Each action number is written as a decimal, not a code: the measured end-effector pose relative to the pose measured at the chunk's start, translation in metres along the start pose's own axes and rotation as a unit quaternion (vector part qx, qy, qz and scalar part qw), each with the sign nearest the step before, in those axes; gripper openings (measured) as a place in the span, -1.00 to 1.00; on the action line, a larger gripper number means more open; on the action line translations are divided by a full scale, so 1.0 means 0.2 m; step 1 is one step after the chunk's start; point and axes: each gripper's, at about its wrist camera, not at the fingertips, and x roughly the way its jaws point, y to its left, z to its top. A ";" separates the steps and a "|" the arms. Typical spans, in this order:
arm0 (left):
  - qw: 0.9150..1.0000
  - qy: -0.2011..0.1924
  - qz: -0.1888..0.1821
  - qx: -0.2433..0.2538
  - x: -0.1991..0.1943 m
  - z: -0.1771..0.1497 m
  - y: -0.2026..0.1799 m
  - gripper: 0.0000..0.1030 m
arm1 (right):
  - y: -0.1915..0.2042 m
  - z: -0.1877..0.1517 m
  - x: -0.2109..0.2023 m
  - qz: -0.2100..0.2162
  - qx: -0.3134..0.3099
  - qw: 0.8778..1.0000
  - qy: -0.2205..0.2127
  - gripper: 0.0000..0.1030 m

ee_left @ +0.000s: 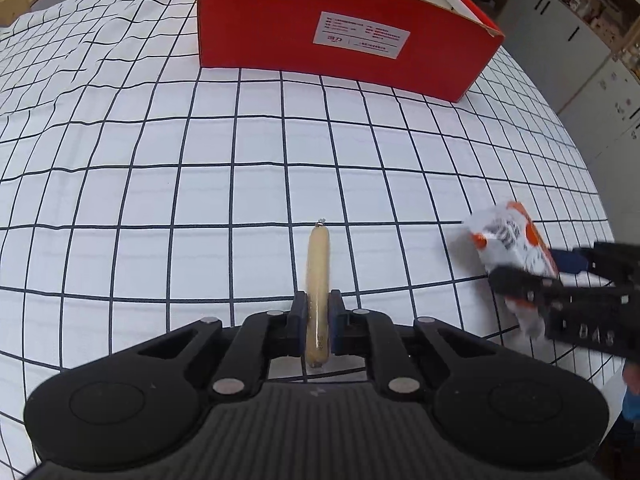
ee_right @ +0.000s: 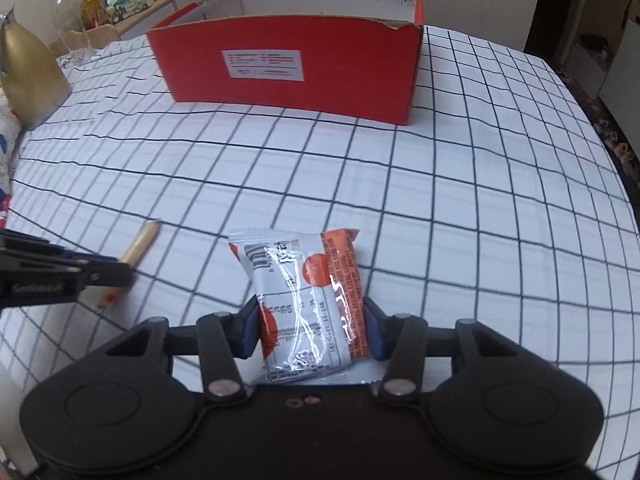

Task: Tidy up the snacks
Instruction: 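Grasp the sausage stick with the left tool while the right tool grasps the white-orange packet, then carry the sausage stick and white-orange packet up and over the red box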

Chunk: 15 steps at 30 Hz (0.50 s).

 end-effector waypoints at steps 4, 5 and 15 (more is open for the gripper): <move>1.000 -0.010 0.000 -0.011 -0.04 0.01 0.00 -0.81 | 0.07 -0.02 -0.05 0.010 -0.012 1.000 -0.004 -0.05; 1.000 -0.014 0.001 -0.011 -0.05 0.01 -0.01 -0.81 | 0.09 -0.02 -0.06 0.010 -0.016 1.000 -0.006 -0.05; 0.998 -0.066 0.002 0.009 -0.24 0.05 -0.12 -0.81 | 0.14 0.02 -0.20 0.009 -0.012 0.999 -0.042 -0.05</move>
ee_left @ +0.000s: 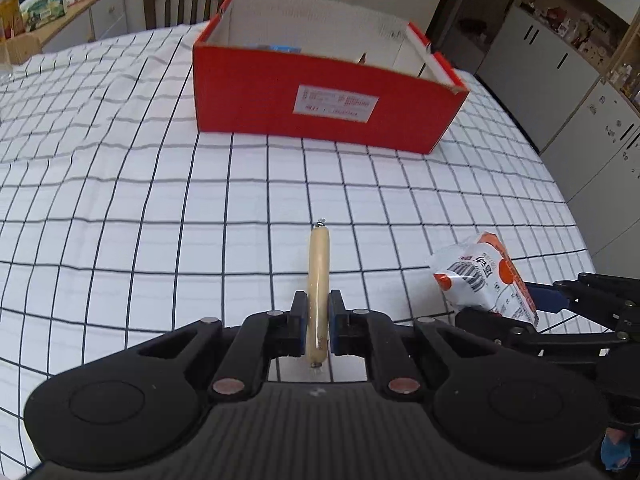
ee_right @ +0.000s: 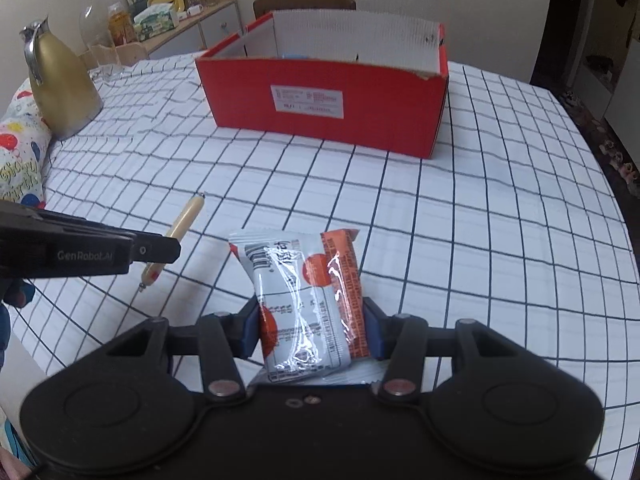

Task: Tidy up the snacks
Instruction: 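Carry the sausage stick and white-orange packet up and over the red box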

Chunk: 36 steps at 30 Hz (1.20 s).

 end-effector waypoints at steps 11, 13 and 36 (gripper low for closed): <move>0.999 -0.044 -0.005 0.014 -0.12 0.13 -0.08 -0.81 | -0.01 0.14 -0.13 0.001 0.012 0.998 -0.053 -0.05; 0.999 -0.050 -0.007 0.016 -0.13 0.16 -0.08 -0.81 | -0.02 0.17 -0.15 0.000 0.012 0.998 -0.061 -0.05; 0.993 -0.116 -0.011 0.037 -0.18 0.59 -0.12 -0.81 | -0.06 0.57 -0.20 -0.025 0.005 0.991 -0.134 -0.05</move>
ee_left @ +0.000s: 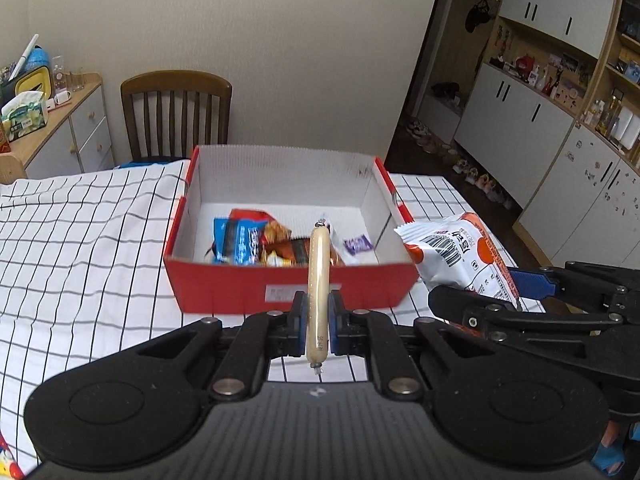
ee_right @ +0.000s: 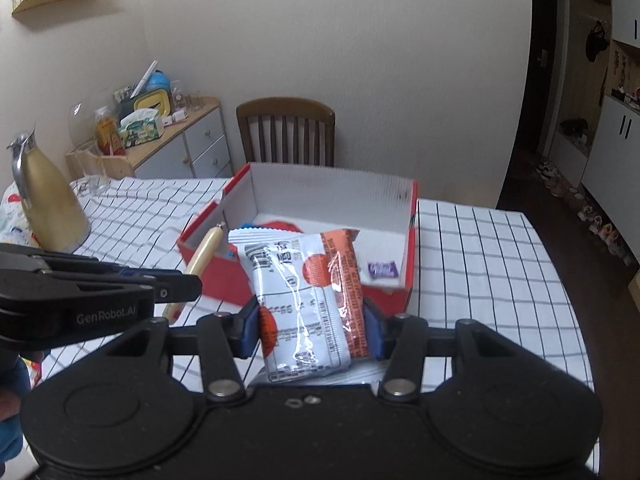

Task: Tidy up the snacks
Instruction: 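Carry the sausage stick and white-orange packet up and over the red box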

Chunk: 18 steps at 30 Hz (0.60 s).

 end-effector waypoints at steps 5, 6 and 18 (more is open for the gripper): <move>1.000 -0.008 0.006 0.009 0.04 0.08 0.01 -0.81 | 0.00 0.06 0.05 -0.011 -0.007 1.000 -0.009 -0.05; 1.000 -0.009 0.006 0.011 0.05 0.10 0.02 -0.81 | 0.00 0.08 0.06 -0.014 -0.010 1.000 -0.011 -0.05; 0.999 0.004 0.013 0.029 0.23 0.25 0.10 -0.81 | -0.03 0.23 0.24 -0.032 0.010 0.999 -0.005 -0.05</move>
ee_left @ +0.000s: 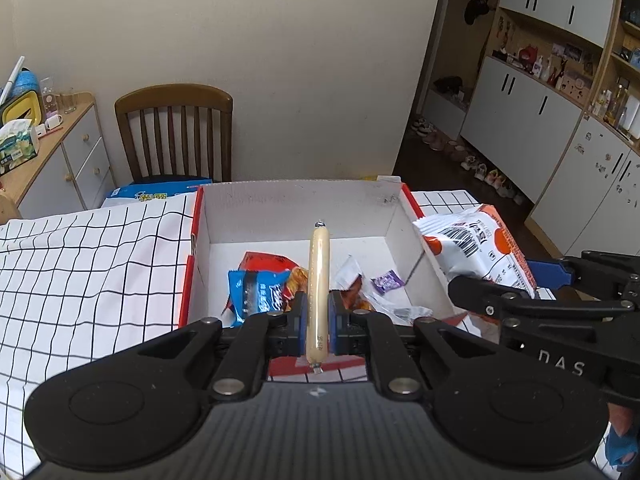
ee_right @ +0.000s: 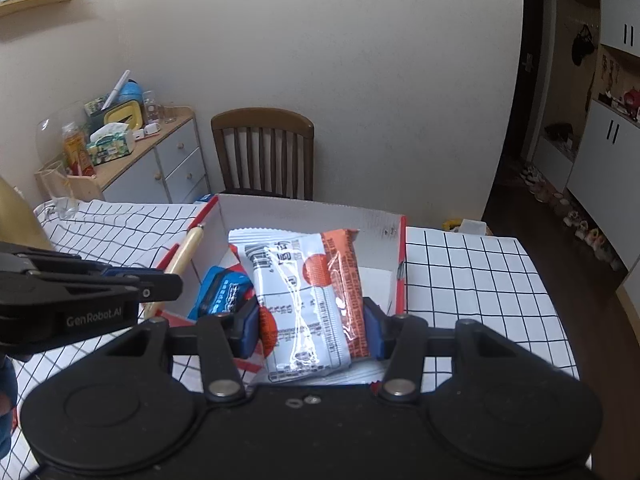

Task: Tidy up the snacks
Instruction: 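Carry the sausage stick and white-orange packet up and over the red box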

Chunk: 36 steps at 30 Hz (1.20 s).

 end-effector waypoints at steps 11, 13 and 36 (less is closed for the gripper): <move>1.000 0.026 -0.002 0.009 0.21 0.09 0.08 -0.81 | -0.06 0.05 0.22 -0.013 0.032 0.999 0.023 -0.05; 0.999 0.030 -0.002 0.012 0.25 0.09 0.09 -0.81 | -0.06 0.04 0.27 -0.018 0.033 0.999 0.030 -0.05; 0.994 0.098 -0.003 0.043 0.63 0.12 0.07 -0.81 | -0.05 0.01 0.58 -0.042 0.017 0.995 0.088 -0.05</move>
